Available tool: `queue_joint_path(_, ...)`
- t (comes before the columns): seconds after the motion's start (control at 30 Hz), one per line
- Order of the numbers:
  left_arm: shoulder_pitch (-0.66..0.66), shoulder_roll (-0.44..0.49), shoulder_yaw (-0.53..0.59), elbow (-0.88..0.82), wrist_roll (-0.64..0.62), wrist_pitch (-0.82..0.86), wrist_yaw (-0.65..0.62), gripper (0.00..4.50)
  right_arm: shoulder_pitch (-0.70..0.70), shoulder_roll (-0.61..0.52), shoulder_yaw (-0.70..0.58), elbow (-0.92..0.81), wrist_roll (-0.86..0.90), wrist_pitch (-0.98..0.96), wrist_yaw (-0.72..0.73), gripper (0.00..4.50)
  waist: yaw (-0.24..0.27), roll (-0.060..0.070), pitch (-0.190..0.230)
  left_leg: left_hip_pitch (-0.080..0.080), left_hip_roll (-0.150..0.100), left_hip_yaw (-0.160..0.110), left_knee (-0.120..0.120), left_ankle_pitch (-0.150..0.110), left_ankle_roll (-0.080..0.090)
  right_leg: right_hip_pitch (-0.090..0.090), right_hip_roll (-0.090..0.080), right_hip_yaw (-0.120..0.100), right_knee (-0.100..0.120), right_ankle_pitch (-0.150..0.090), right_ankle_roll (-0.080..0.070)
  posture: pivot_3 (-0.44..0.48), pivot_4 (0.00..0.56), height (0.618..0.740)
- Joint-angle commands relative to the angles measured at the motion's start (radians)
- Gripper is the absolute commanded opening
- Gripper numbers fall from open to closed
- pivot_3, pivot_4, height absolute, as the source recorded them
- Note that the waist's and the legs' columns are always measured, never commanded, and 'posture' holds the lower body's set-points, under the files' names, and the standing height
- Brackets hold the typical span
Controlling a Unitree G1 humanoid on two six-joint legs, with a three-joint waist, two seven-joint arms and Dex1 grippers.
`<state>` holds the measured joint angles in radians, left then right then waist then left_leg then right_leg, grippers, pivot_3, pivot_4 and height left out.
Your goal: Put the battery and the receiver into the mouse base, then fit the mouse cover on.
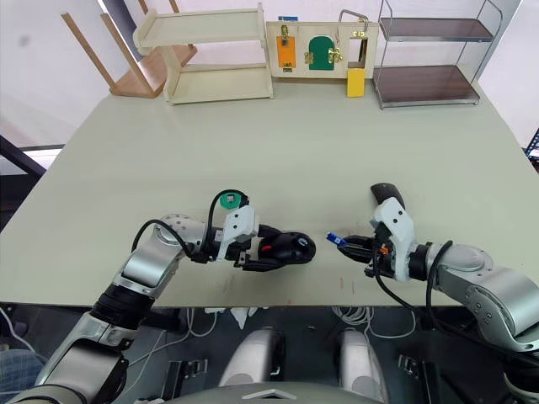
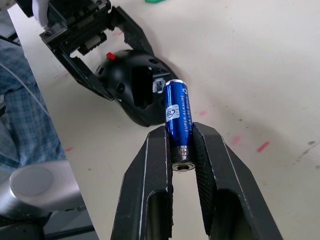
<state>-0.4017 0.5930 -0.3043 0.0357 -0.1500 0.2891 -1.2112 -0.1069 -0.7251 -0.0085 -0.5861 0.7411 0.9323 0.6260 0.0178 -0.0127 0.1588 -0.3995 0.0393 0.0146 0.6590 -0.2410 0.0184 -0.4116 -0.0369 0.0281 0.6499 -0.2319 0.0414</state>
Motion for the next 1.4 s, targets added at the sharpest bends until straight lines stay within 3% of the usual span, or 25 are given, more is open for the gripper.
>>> queue_joint_path(0.03,0.017,-0.006,-0.030,0.049,0.041,0.015,0.033,2.91,-0.073,0.066,0.031,-0.050,0.080,0.141,-0.096,0.09,-0.001,0.000,0.000,0.000,0.000,0.000,0.000,0.000,0.000,0.000,0.000,0.000,0.000,0.000,0.000,0.000,0.150,0.740)
queue_joint_path(0.43,0.019,-0.003,-0.034,0.032,0.040,0.023,0.035,2.91,-0.269,0.183,0.143,0.017,0.069,0.400,-0.223,0.09,-0.001,0.000,0.000,-0.002,0.000,-0.002,0.000,0.000,0.000,0.000,0.000,-0.001,-0.002,0.000,0.000,0.000,0.150,0.740)
queue_joint_path(1.4,-0.013,0.022,-0.089,-0.050,0.078,0.162,0.042,2.91,-0.431,0.303,0.179,0.070,0.004,0.665,-0.257,0.09,-0.004,0.000,0.000,-0.010,-0.001,-0.012,0.000,0.000,0.000,-0.002,0.000,-0.010,-0.007,0.000,0.000,0.000,0.150,0.740)
